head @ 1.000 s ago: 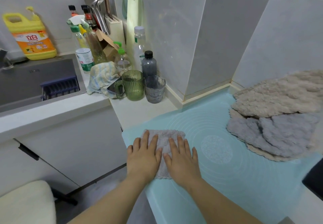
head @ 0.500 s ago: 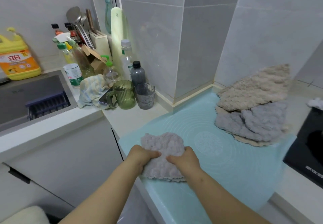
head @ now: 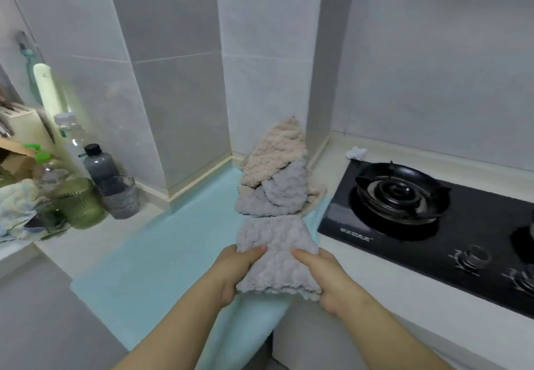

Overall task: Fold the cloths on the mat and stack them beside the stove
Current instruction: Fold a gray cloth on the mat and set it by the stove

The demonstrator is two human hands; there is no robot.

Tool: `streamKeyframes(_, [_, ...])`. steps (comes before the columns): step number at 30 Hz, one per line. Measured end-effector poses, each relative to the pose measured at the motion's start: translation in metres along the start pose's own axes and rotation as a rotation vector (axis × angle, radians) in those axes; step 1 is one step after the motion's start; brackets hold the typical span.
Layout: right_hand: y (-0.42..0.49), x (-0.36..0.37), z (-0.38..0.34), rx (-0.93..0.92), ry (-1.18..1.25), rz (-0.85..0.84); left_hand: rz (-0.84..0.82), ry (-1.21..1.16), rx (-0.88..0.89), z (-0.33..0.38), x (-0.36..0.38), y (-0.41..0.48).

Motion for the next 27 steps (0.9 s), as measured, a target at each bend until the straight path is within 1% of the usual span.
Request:
streamKeyframes(4, [-0.048,-0.109,-0.037,-0.106,0.067,0.101,-0.123,0.072,0.056,0.002,0.122,-0.009])
streamKeyframes(7, [-0.09,-0.197,-0.059,-0.16,0.084,0.188,-0.213,0.113,0.05,-0.003,0.217,-0.023])
streamKeyframes(10, [-0.134,-0.282,-0.078,-0.22,0.104,0.279,-0.35,0.153,0.057,-0.01,0.313,-0.042])
streamKeyframes(14, [-0.187,-0.381,-0.094,-0.275,0.156,0.404,-0.497,0.193,0.056,-0.018,0.423,-0.071])
streamKeyframes(21, [-0.248,-0.504,-0.114,-0.347,0.252,0.583,-0.673,0.303,0.05,-0.02,0.571,-0.095])
streamKeyframes(27, [-0.269,-0.595,-0.144,-0.416,0.295,0.693,-0.814,0.294,0.031,-0.021,0.68,-0.093])
Point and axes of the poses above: each hand's wrist, its own y-axis towards the middle knuckle, its own x-axis out of the palm, z = x × y, the point moved 6 cm from there along y, towards the middle knuckle, and after that the axes turned 10 degrees about y, right-handed, at the moved point
